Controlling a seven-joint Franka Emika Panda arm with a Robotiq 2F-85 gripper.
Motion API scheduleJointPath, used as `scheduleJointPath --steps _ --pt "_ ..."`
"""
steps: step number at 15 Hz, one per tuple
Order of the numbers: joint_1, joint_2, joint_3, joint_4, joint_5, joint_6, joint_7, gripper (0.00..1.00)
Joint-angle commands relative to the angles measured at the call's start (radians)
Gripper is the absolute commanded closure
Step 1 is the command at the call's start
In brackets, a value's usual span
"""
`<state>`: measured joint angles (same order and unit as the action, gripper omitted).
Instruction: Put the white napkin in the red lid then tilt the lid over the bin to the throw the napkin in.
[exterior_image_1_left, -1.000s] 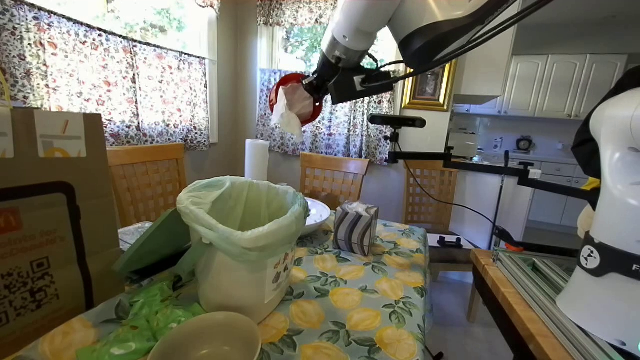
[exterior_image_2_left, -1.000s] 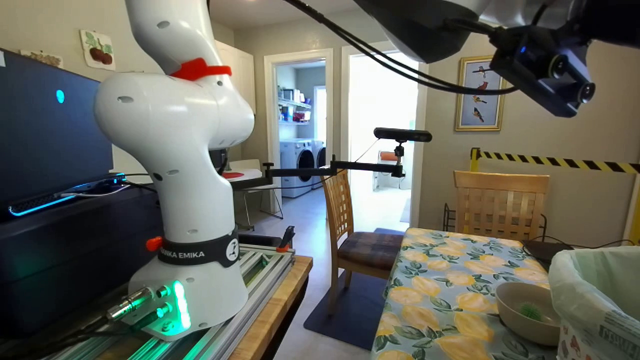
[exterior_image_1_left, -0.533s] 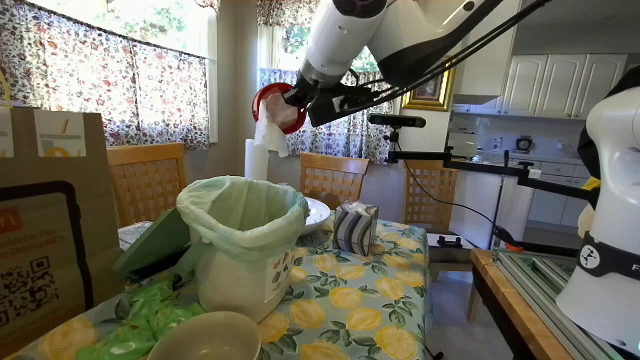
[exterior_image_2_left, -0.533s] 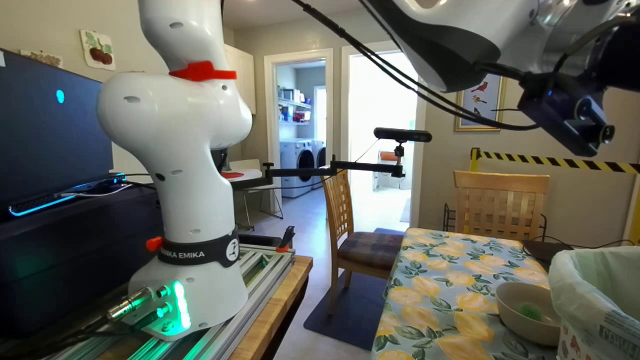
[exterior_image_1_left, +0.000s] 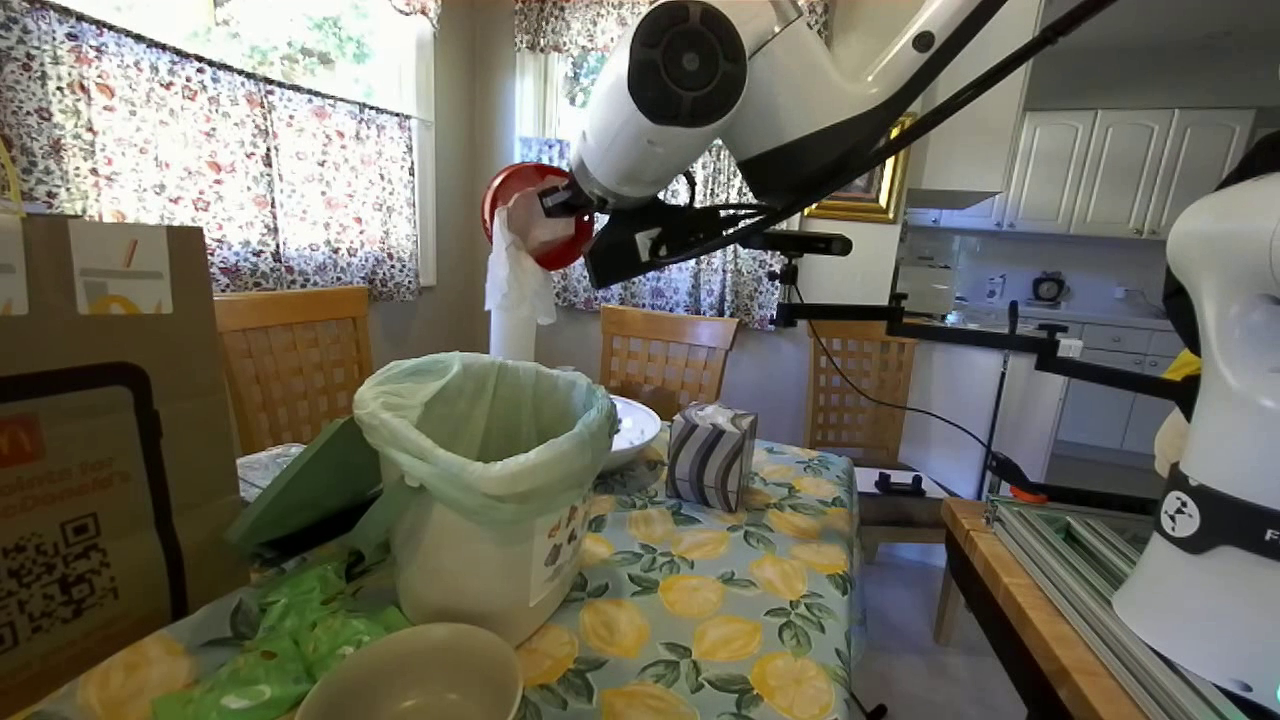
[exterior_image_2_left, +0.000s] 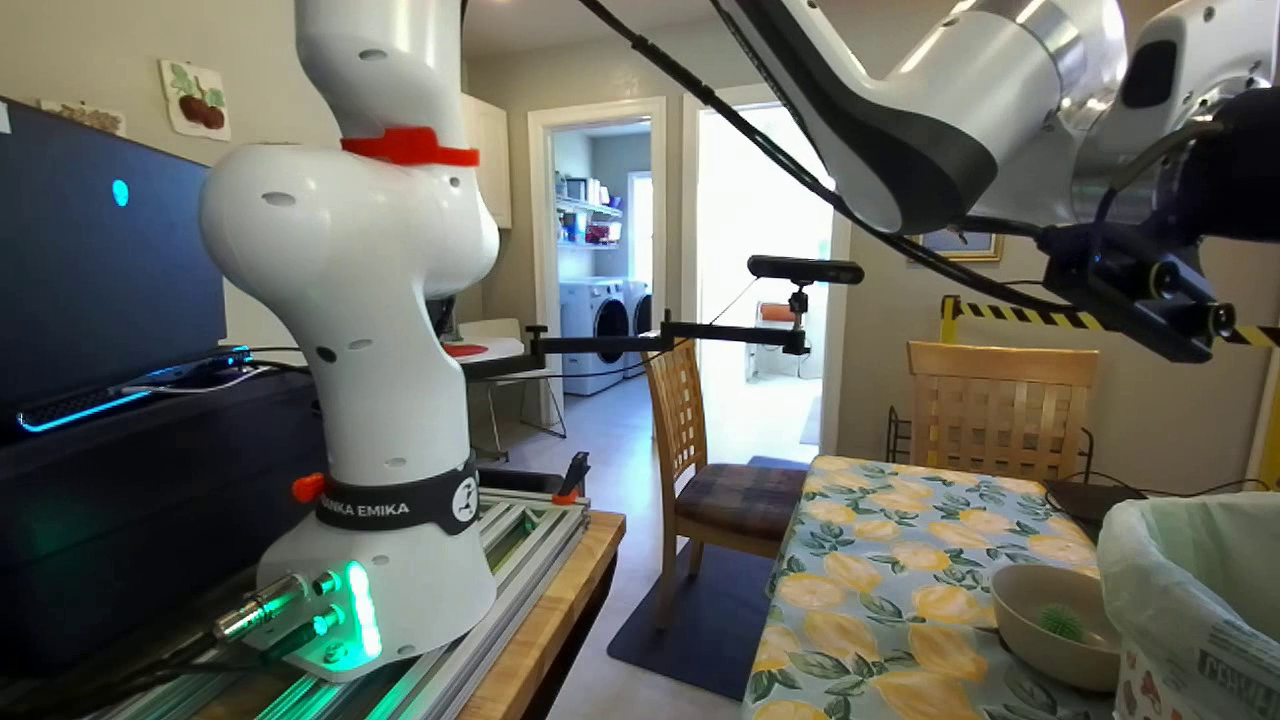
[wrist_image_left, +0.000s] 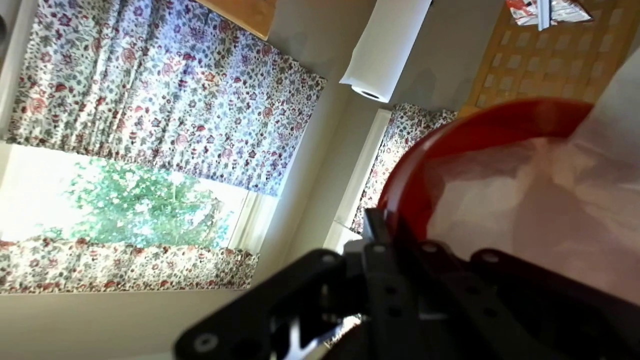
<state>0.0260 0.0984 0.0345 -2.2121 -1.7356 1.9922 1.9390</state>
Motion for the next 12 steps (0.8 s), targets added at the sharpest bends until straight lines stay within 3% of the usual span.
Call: scheduleJointPath --steps 1,5,12 --pt "0.018 0.056 0.014 0.023 -0.060 -0.095 0.078 0.99" --pt "0.041 0.085 0.028 0.004 -0.174 -0.227 0.150 0.99" --pt "0.054 0.137 0.049 -0.002 -0.247 -0.358 0.203 0.99"
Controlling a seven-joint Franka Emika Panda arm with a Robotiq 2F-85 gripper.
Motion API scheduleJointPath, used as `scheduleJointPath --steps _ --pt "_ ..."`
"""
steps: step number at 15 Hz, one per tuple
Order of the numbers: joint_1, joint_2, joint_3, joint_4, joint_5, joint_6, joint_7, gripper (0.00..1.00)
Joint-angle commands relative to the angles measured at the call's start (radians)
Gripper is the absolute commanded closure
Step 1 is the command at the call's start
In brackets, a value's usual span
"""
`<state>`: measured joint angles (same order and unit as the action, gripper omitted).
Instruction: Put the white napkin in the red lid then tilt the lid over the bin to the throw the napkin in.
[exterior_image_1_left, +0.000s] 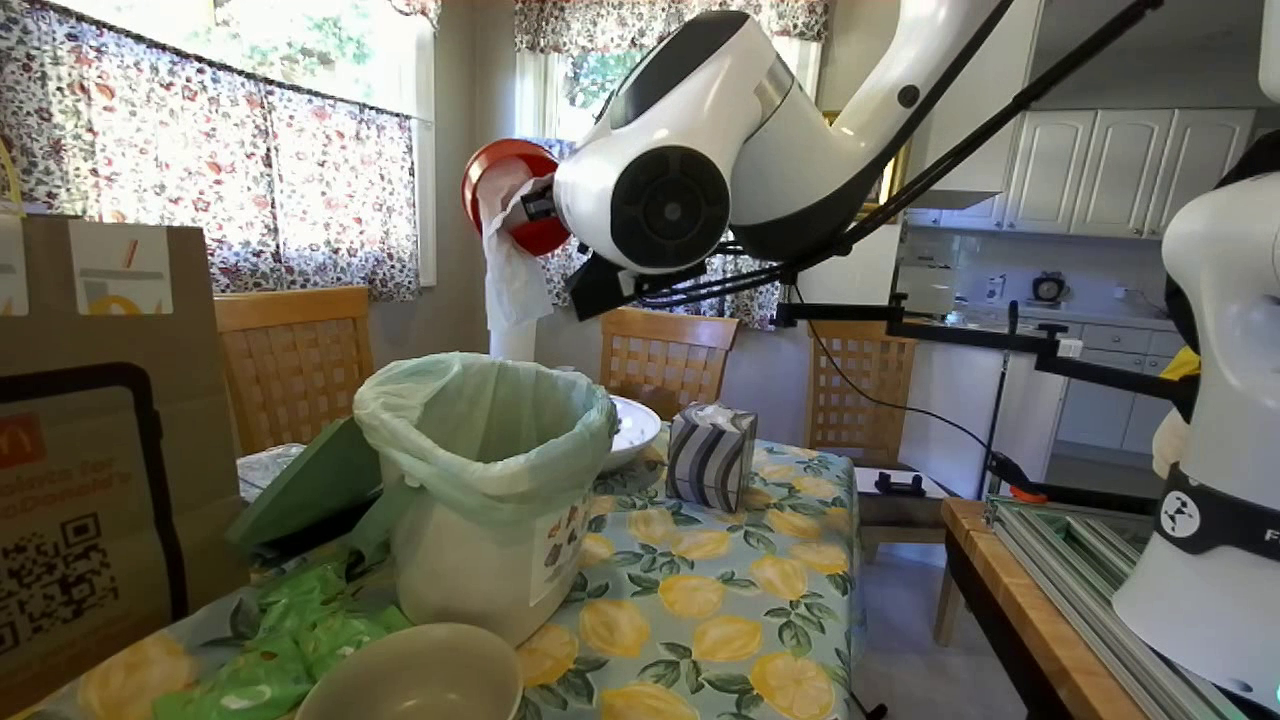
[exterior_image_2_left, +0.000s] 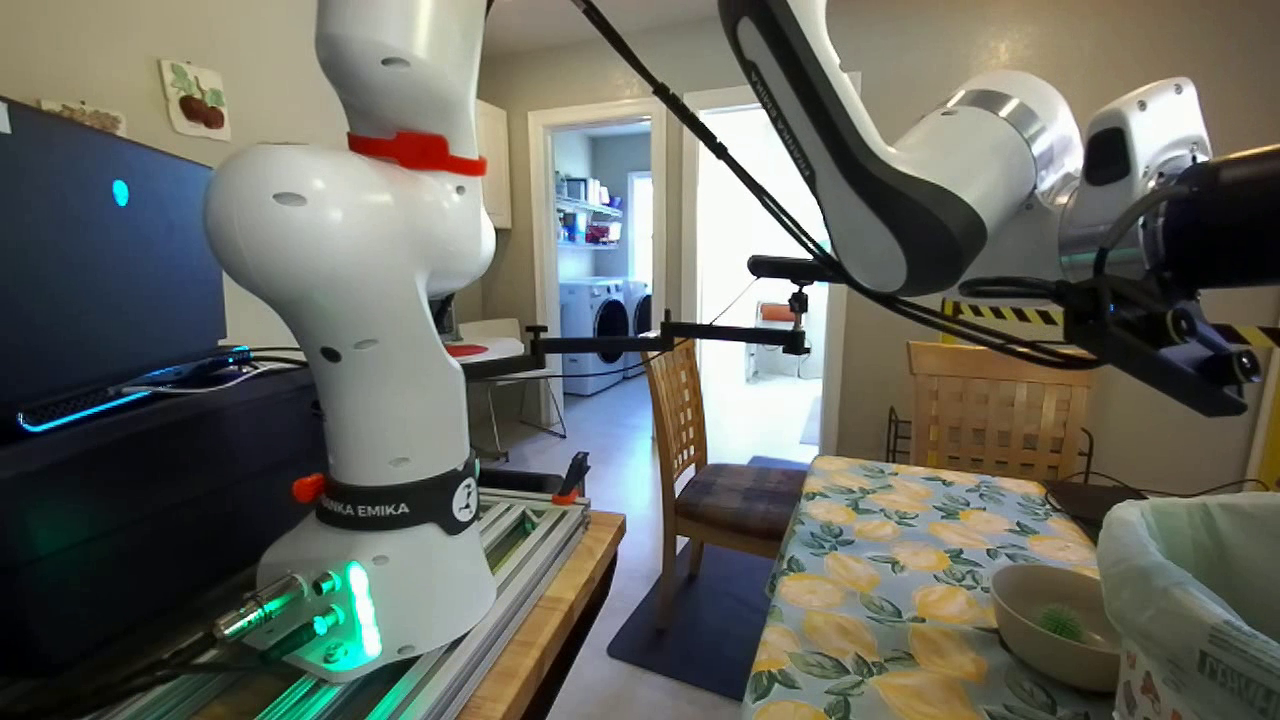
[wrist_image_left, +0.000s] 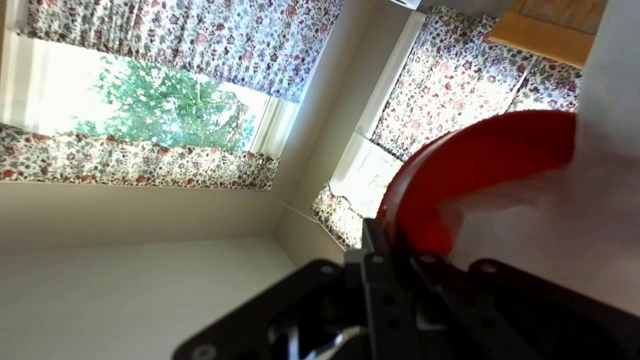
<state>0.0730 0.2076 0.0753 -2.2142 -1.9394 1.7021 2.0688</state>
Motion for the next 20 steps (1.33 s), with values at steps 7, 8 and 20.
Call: scheduleJointPath --steps 7,8,20 --pt "0.018 0.041 0.029 -0.030 -0.114 -0.149 0.114 0.99" --pt "0.021 0.037 0.033 -0.040 -0.124 -0.159 0.124 0.99" --pt "0.035 0.010 0.057 -0.117 -0.171 -0.262 0.190 0.99"
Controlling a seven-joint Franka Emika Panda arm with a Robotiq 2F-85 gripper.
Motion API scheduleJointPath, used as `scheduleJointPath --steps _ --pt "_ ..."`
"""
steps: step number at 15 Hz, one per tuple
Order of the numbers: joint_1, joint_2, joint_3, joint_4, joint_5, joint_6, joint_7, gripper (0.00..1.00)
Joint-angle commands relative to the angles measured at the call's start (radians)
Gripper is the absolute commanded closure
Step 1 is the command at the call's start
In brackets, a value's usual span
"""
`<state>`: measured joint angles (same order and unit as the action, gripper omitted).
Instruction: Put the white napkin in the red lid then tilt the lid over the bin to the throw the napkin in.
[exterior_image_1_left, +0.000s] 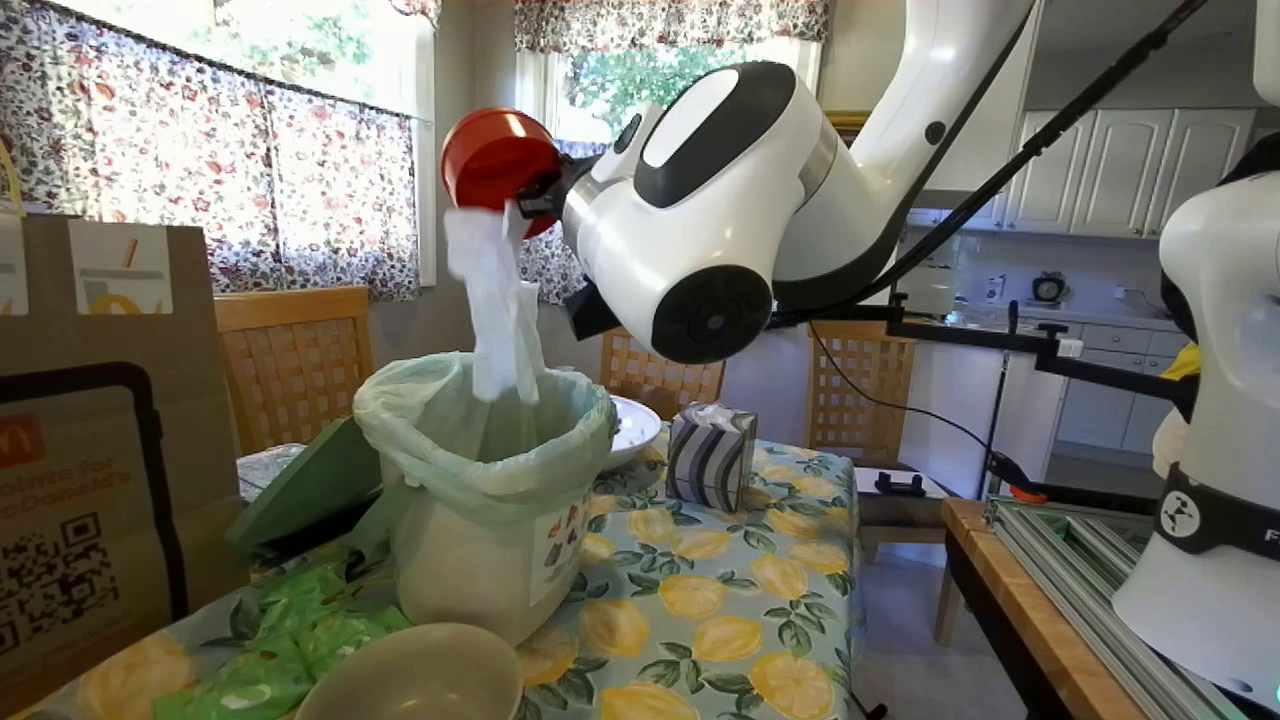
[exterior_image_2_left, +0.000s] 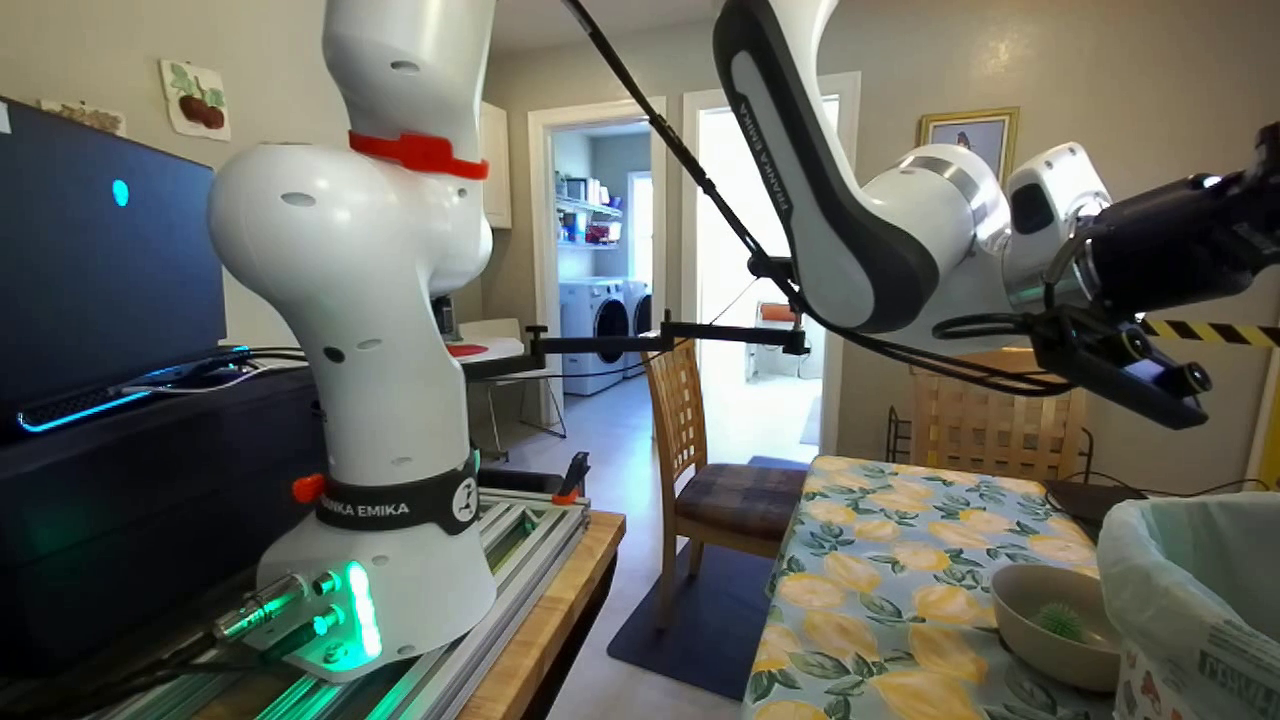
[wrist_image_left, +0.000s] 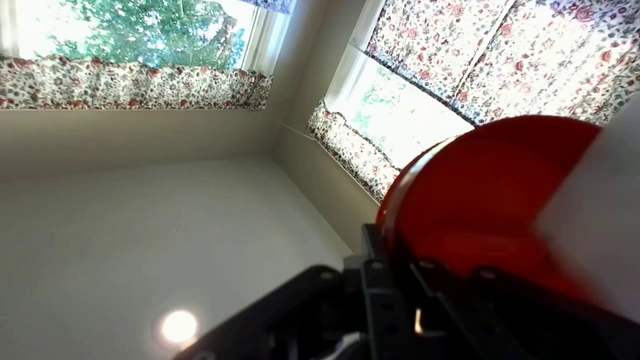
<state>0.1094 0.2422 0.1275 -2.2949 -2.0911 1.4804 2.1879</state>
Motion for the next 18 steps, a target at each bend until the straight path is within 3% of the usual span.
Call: scheduleJointPath --steps 1,5,6,11,14,15,18 --pt "0.004 -0.018 0.002 -0.040 -0.042 -0.076 0.089 0.99" --pt "-0.012 -0.055 0.009 -0.047 0.010 0.003 0.062 0.99" --pt "-0.031 -0.123 0.017 -0.074 0.045 0.155 0.010 0.99" --pt "-0.053 -0.391 -0.026 -0.208 0.109 0.556 -0.041 0.99" --pt "-0.059 -0.544 -0.098 -0.267 0.183 0.807 -0.161 0.99" --pt "-0.012 -0.591 -0.181 -0.283 0.190 0.893 -0.213 0.99" --pt "-0.017 -0.679 -0.329 -0.302 0.201 1.158 -0.377 0.99"
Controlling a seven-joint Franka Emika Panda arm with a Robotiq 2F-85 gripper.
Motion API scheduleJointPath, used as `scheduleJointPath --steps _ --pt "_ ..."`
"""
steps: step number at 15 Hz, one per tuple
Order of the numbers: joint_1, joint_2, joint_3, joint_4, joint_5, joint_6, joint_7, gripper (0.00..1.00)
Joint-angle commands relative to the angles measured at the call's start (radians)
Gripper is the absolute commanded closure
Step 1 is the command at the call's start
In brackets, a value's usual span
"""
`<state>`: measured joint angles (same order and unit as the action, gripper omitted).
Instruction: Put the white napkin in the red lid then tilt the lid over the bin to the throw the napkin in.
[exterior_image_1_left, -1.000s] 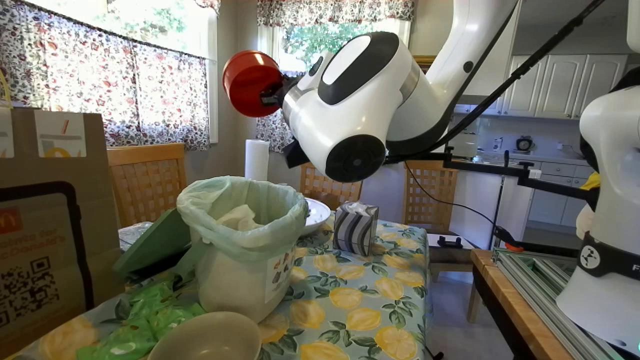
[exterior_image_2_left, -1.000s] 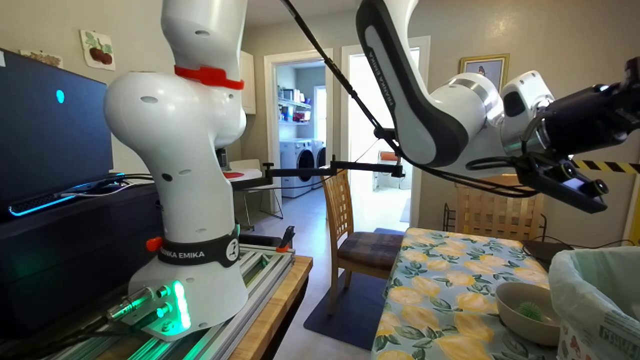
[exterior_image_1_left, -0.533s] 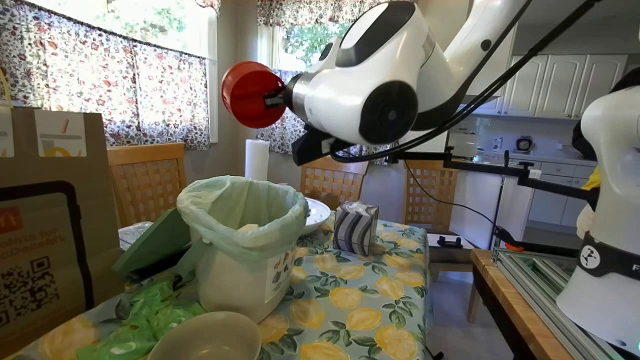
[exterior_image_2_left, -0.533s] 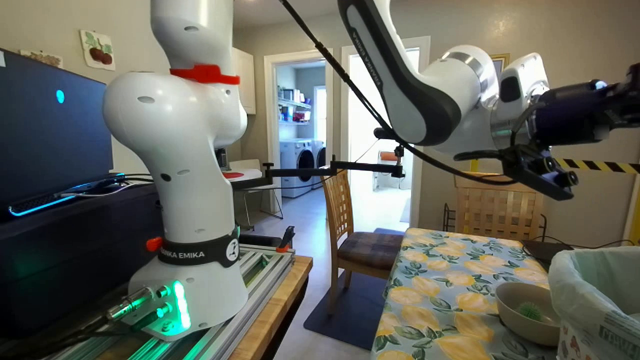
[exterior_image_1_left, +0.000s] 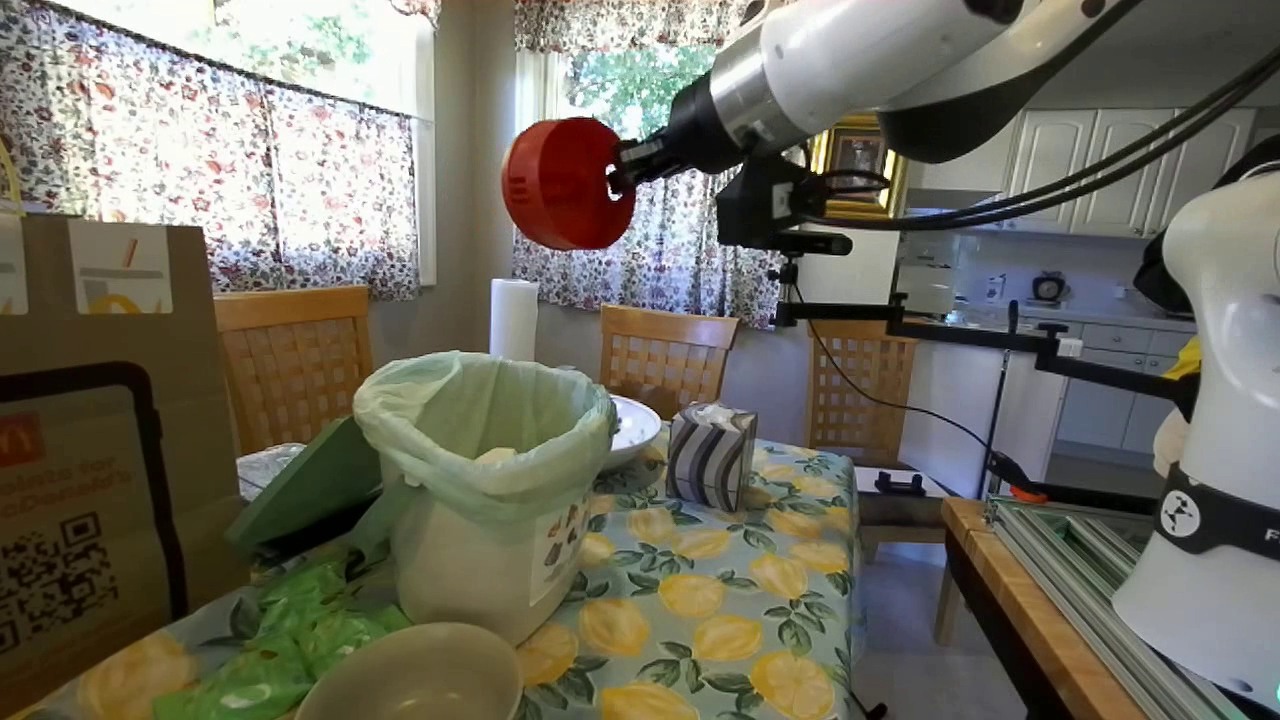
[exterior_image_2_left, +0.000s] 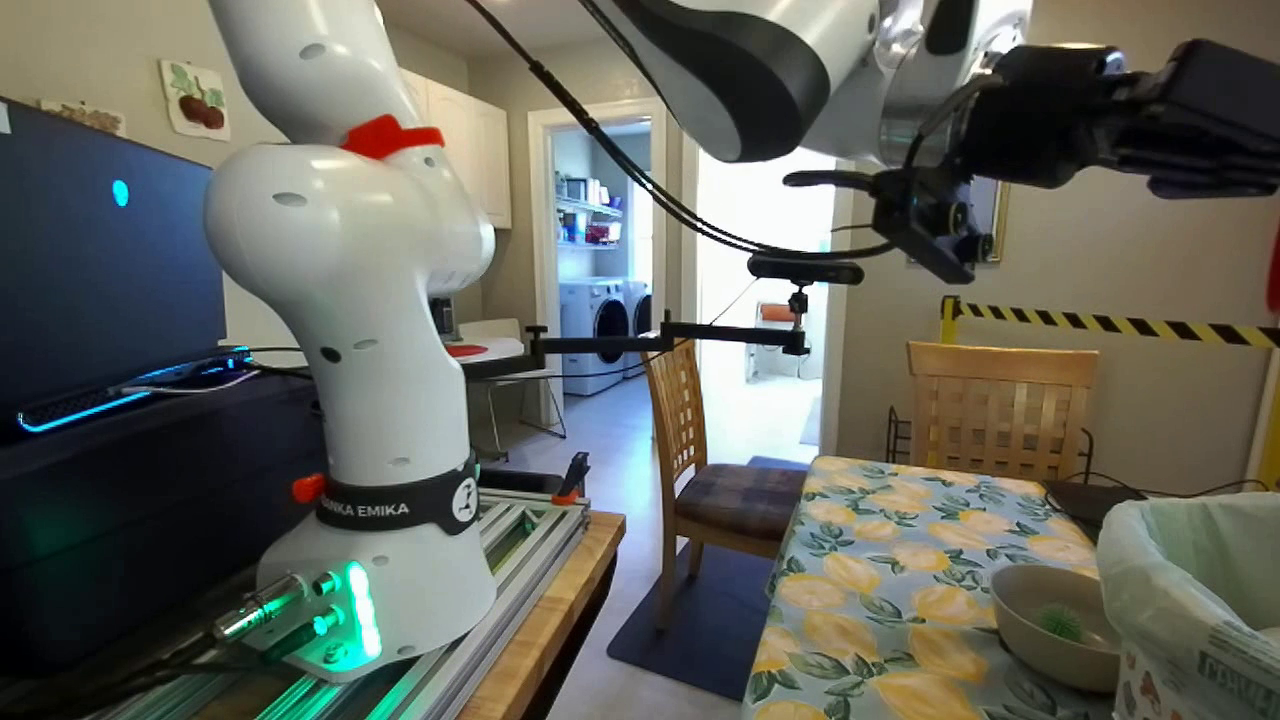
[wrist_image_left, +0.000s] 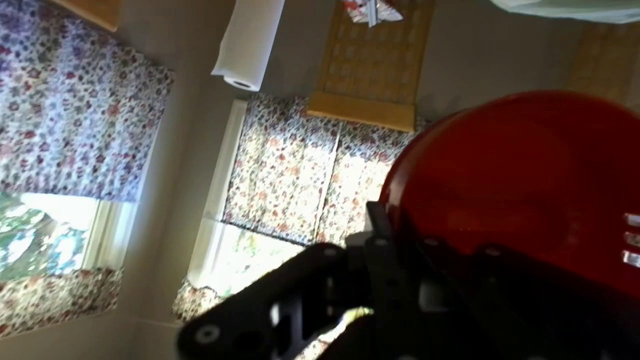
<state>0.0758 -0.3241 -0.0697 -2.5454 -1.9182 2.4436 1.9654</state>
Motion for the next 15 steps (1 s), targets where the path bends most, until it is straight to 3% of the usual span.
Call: scheduleJointPath --steps 1,2,3,6,15 --pt "-0.002 -0.133 -0.168 -0.055 0.034 0.287 -0.216 0.99" --pt "-0.052 -0.123 -0.178 -0.050 0.056 0.374 -0.283 0.99" --pt "-0.058 -0.122 -0.218 -0.054 0.076 0.447 -0.346 0.99" --pt "-0.126 -0.061 -0.252 -0.077 0.176 0.576 -0.560 0.99" --pt "-0.180 0.210 -0.225 -0.131 0.600 0.578 -1.150 0.99"
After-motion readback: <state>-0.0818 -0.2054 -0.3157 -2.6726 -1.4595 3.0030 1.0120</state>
